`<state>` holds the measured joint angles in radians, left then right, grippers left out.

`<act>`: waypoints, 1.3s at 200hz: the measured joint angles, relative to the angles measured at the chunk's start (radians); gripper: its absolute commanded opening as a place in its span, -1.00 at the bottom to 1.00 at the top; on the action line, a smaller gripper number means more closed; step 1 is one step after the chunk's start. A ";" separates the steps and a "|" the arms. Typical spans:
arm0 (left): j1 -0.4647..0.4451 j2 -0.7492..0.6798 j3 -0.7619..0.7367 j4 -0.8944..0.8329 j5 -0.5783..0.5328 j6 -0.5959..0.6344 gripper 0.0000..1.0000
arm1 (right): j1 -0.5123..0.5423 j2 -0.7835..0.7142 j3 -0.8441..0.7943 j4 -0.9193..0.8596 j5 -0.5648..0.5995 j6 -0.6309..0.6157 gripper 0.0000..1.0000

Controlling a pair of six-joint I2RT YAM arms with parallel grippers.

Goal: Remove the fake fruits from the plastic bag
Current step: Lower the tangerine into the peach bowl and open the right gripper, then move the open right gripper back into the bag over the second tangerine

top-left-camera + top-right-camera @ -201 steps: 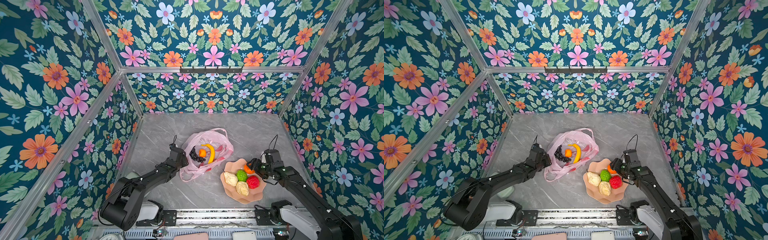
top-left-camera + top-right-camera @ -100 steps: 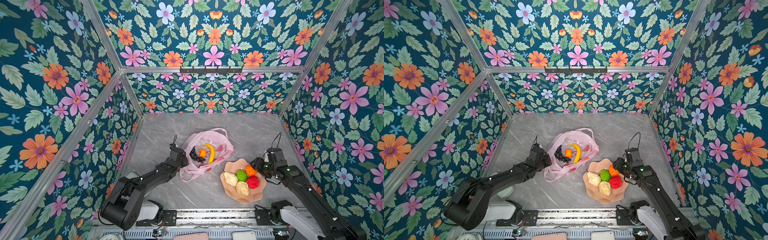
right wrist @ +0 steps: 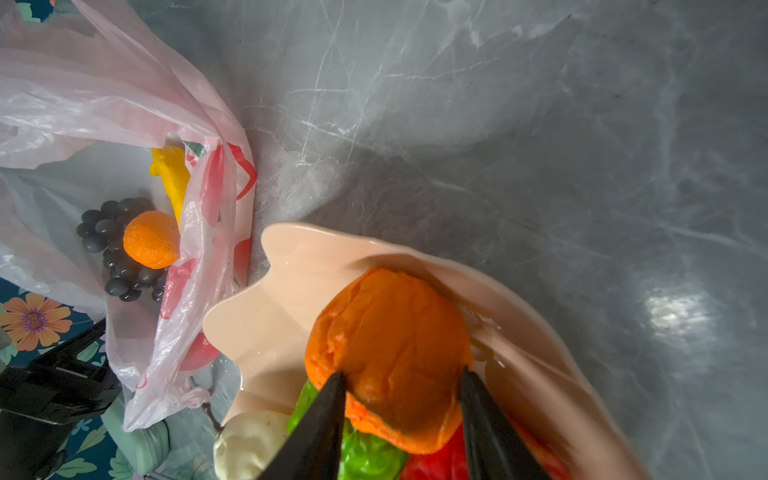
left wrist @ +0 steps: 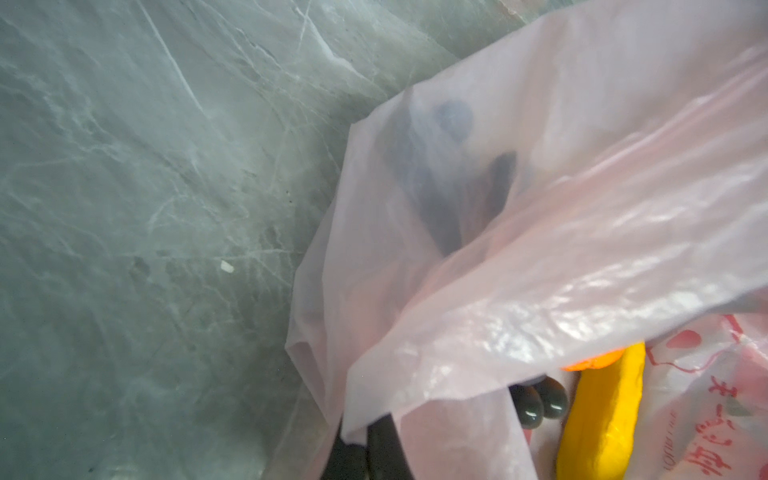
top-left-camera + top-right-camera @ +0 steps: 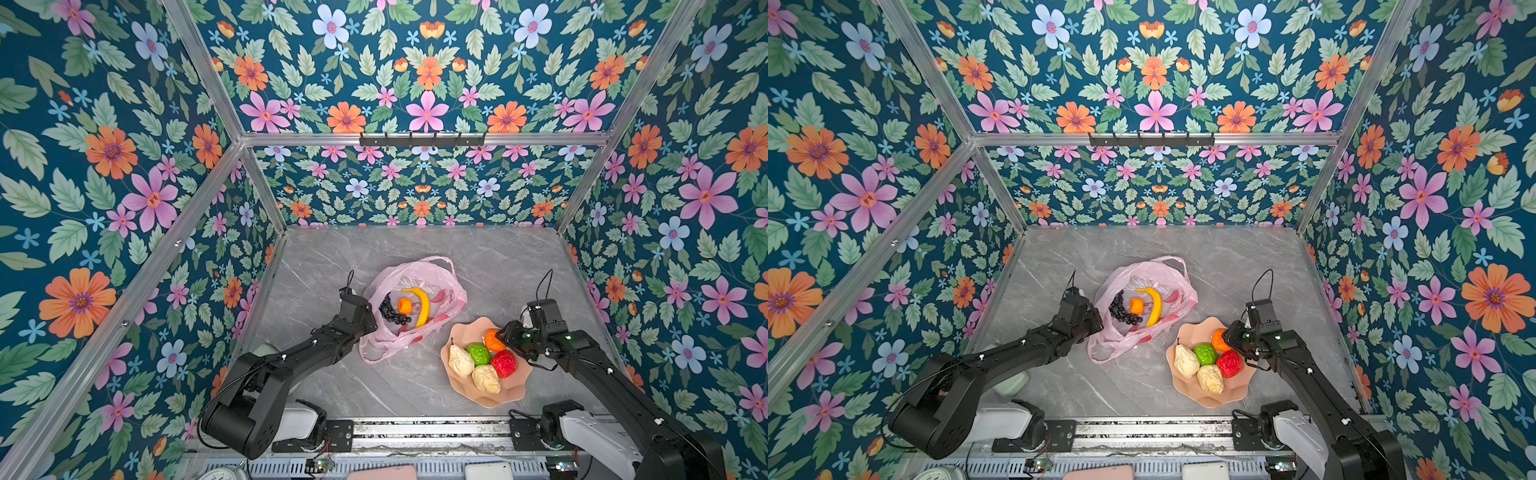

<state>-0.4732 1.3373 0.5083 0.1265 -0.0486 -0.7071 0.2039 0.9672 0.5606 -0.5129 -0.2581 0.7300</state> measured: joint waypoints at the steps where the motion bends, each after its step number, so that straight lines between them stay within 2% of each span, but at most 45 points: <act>1: 0.000 0.000 0.000 0.000 0.000 0.000 -1.00 | 0.000 0.000 0.000 0.000 0.000 0.000 -0.07; 34: 0.000 0.000 0.000 0.001 0.000 0.000 -1.00 | 0.000 0.007 0.022 -0.004 0.001 -0.004 0.04; 72: 0.000 0.000 0.000 0.002 0.003 0.000 -1.00 | 0.004 -0.010 0.076 -0.040 0.043 -0.027 0.06; 99: -0.001 0.000 0.000 0.008 0.004 0.003 -1.00 | 0.106 0.015 0.168 -0.072 0.124 -0.055 0.09; 136: -0.013 -0.007 0.011 0.002 -0.002 0.016 -1.00 | 0.347 0.208 0.363 -0.082 0.213 -0.111 0.10; 164: -0.025 -0.016 0.016 -0.002 -0.010 0.031 -1.00 | 0.455 0.375 0.478 -0.035 0.230 -0.140 0.06; 221: -0.026 -0.034 -0.006 -0.003 -0.026 0.037 -1.00 | 0.534 0.745 0.757 0.068 0.157 -0.170 -0.05; 260: -0.026 -0.035 -0.012 -0.002 -0.026 0.053 -1.00 | 0.555 0.948 0.941 0.045 0.130 -0.191 -0.06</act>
<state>-0.4992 1.3025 0.4961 0.1249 -0.0742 -0.6540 0.7586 1.9152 1.5017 -0.4679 -0.1276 0.5388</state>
